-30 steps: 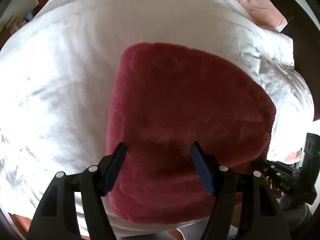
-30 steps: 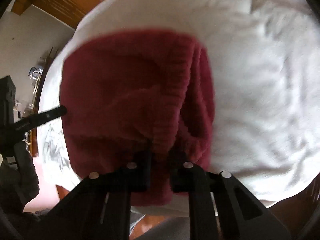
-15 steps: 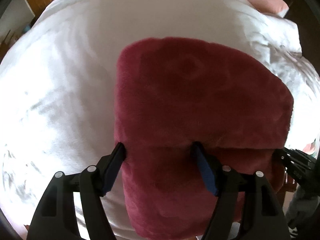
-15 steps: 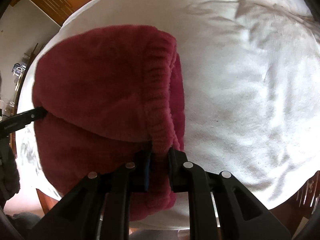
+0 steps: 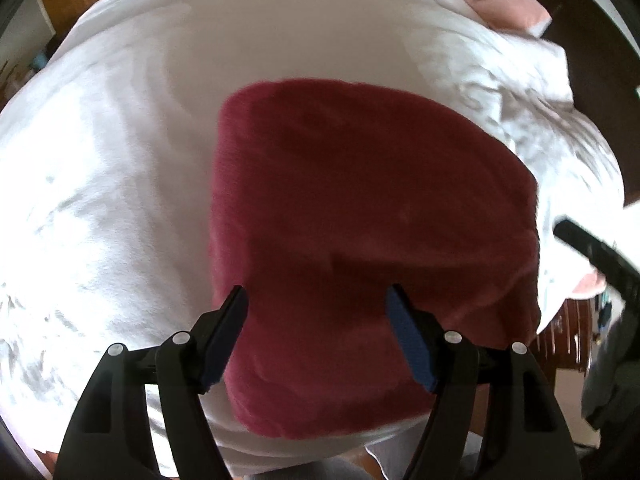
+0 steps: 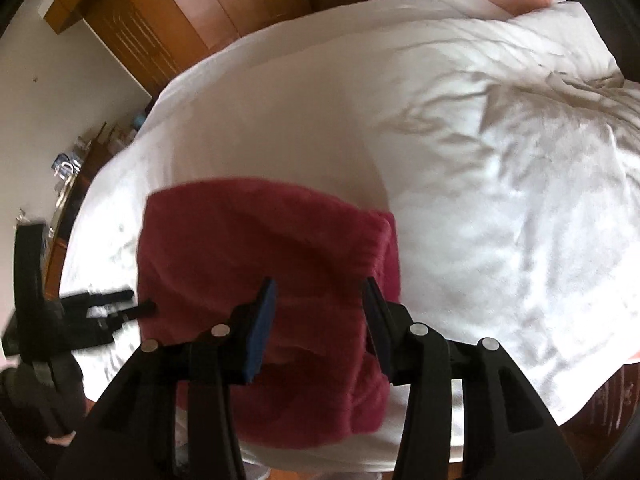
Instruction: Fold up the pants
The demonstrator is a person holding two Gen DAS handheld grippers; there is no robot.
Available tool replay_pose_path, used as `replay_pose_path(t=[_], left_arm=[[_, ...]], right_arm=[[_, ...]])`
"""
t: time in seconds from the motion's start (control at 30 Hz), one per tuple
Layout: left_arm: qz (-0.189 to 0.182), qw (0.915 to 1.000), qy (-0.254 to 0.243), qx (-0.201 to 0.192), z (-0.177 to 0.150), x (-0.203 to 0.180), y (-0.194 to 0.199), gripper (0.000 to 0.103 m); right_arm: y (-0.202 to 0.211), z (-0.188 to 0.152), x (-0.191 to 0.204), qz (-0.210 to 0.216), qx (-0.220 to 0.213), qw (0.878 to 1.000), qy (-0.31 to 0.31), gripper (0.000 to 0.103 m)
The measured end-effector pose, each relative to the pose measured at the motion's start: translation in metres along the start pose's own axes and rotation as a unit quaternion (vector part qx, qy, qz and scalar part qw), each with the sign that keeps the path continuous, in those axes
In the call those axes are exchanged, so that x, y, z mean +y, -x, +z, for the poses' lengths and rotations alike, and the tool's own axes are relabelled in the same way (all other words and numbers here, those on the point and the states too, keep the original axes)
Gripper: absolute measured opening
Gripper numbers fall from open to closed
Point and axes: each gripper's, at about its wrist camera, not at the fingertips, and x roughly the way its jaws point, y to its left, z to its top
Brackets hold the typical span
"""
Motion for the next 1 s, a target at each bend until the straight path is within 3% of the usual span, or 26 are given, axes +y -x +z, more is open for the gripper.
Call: replay_pose_path(t=[0.17,0.27,0.6,0.83,1.0], left_arm=[[-0.005,0.9998,-0.018,0.012,-0.007,-0.007,-0.006,0.071],[-0.002,0.9997,-0.019,0.015,-0.006,-0.006,-0.010,0.071],[0.009,0.9996,-0.007,0.027,-0.012,0.004,-0.016,0.071],[0.015,0.9993,-0.002,0.035,-0.016,0.012,-0.020,0.071],[0.011,0.9992,0.003,0.038,-0.016,0.015,-0.021,0.071]], right_arm=[[-0.023,0.018,0.018,0.014,0.004,1.000,0.017,0.046],[-0.046,0.019,0.019,0.013,0.028,0.999,0.011,0.046],[-0.092,0.010,0.006,-0.033,0.058,0.997,0.025,0.045],[-0.099,0.011,0.011,-0.047,0.063,0.997,0.026,0.045],[-0.073,0.007,0.018,-0.040,0.044,0.998,0.032,0.048]])
